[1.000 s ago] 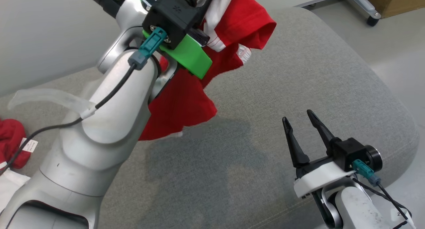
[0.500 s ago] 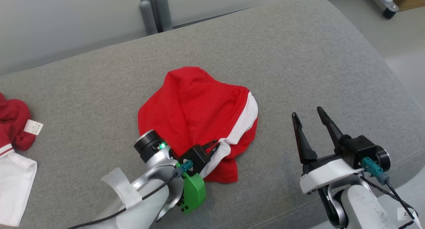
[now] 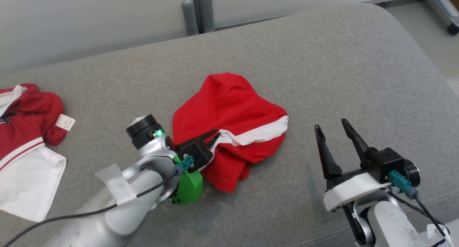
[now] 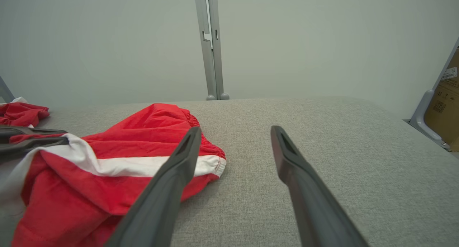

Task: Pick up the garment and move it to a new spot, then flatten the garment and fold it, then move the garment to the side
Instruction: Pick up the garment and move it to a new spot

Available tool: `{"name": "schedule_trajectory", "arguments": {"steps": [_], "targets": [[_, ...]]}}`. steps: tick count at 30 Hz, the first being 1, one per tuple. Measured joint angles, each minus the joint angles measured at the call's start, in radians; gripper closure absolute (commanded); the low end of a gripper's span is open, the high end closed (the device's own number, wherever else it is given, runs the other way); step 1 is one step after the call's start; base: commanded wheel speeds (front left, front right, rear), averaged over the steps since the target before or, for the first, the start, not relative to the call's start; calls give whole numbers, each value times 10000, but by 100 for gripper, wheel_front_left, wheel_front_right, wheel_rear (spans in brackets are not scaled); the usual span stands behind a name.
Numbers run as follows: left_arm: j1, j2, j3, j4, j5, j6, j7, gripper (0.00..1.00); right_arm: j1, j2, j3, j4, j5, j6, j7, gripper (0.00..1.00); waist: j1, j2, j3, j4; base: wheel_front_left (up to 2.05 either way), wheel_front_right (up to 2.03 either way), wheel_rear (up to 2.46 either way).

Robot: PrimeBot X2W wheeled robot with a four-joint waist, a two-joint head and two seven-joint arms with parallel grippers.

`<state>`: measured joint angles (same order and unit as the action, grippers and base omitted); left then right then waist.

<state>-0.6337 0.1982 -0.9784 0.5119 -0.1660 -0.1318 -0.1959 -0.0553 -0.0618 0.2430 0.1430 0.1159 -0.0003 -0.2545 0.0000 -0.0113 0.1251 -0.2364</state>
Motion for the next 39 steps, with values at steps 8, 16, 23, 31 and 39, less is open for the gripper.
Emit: {"name": "schedule_trajectory", "arguments": {"steps": [8, 16, 23, 31, 39], "targets": [[-214, 416, -817, 293, -169, 0, 203, 100, 8, 2, 33, 123, 2, 19, 0, 0, 0, 0, -222, 329, 0, 0, 0], [518, 176, 366, 541, -1574, 4, -6, 0, 10, 10, 81, 222, 15, 113, 0, 0, 0, 0, -271, 480, 0, 0, 0], [1138, -240, 1114, 552, -2552, 221, -240, 0, 29, 0, -102, 291, 15, 104, 0, 0, 0, 0, -421, 657, 0, 0, 0], [2125, -297, 2000, 412, -3661, 453, -353, 0, 134, -29, -253, 320, 15, 84, 0, 0, 0, 0, -656, 961, 0, 0, 0], [3329, -499, 2709, 259, -4893, 453, -439, 0, 248, -42, -226, 359, 13, 109, 0, 0, 0, 0, -855, 1209, 0, 0, 0]]}}
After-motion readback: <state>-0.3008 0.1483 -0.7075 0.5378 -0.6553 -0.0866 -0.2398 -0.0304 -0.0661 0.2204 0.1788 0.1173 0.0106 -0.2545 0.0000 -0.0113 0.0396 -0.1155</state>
